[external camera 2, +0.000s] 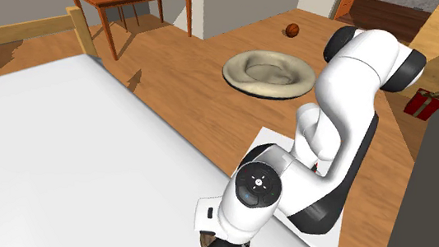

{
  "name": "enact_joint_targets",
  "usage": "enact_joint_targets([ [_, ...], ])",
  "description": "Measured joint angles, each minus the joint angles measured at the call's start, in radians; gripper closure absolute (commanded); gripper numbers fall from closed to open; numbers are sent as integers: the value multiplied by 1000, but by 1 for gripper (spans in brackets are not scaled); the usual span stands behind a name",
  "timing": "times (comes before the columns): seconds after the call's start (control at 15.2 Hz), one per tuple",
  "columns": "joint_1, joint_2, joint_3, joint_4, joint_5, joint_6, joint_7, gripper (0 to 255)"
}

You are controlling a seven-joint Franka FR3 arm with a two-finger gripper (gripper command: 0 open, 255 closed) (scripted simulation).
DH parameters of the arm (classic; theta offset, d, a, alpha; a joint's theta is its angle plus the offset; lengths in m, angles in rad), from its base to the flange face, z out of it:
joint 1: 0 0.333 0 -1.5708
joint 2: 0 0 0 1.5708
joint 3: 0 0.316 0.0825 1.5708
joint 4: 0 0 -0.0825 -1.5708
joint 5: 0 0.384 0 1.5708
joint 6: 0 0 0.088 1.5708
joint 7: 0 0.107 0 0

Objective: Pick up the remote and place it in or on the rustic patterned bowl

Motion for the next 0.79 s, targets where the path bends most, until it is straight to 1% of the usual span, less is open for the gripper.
enact_joint_targets([
  [0.13,0,9,3,-10,-7,16,7,255],
  [0.46,0,11,3,-13,-8,21,8,255],
  [0.53,0,11,3,-13,-8,21,8,0],
  [0.79,0,11,3,-13,-8,21,8,0],
])
